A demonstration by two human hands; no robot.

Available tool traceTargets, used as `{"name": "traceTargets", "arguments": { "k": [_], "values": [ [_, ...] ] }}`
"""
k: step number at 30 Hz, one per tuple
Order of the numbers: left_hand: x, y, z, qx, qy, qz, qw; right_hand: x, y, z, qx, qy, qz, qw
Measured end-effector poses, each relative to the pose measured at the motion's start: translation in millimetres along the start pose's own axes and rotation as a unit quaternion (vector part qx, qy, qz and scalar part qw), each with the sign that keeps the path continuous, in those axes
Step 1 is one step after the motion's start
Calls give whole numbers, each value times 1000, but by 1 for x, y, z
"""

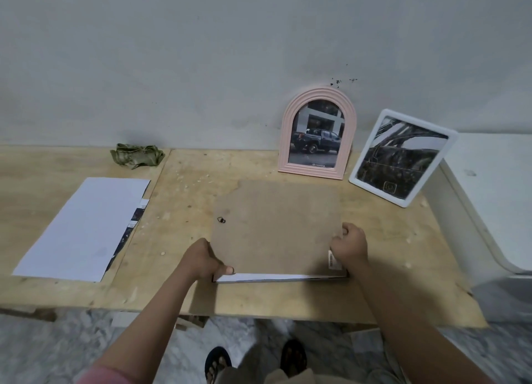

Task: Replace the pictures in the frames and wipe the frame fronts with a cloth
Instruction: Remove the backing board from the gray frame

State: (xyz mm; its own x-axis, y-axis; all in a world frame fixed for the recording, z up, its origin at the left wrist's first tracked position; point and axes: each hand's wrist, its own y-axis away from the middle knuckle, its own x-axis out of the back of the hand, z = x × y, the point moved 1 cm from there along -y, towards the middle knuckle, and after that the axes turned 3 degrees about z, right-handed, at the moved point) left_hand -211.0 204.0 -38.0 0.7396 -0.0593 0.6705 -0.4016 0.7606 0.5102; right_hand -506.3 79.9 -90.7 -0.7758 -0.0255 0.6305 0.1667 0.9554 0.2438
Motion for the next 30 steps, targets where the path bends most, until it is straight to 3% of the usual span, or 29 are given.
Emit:
{"name": "traceTargets", "arguments": {
  "k": [3, 14, 23, 30],
  "values": [
    [0, -6, -3, 3, 50, 18, 999, 0, -3, -6, -17, -54, -27, 998],
    [-3, -12, -20, 23, -25, 90, 995, -6, 4, -4, -41, -130, -44, 990],
    [16, -15, -46, 43, -12, 106, 993, -36, 19, -13, -56, -166, -50, 983],
    [21, -14, -28, -11, 11, 87, 996, -13, 28, -35, -68, -198, 44, 977]
  ]
}}
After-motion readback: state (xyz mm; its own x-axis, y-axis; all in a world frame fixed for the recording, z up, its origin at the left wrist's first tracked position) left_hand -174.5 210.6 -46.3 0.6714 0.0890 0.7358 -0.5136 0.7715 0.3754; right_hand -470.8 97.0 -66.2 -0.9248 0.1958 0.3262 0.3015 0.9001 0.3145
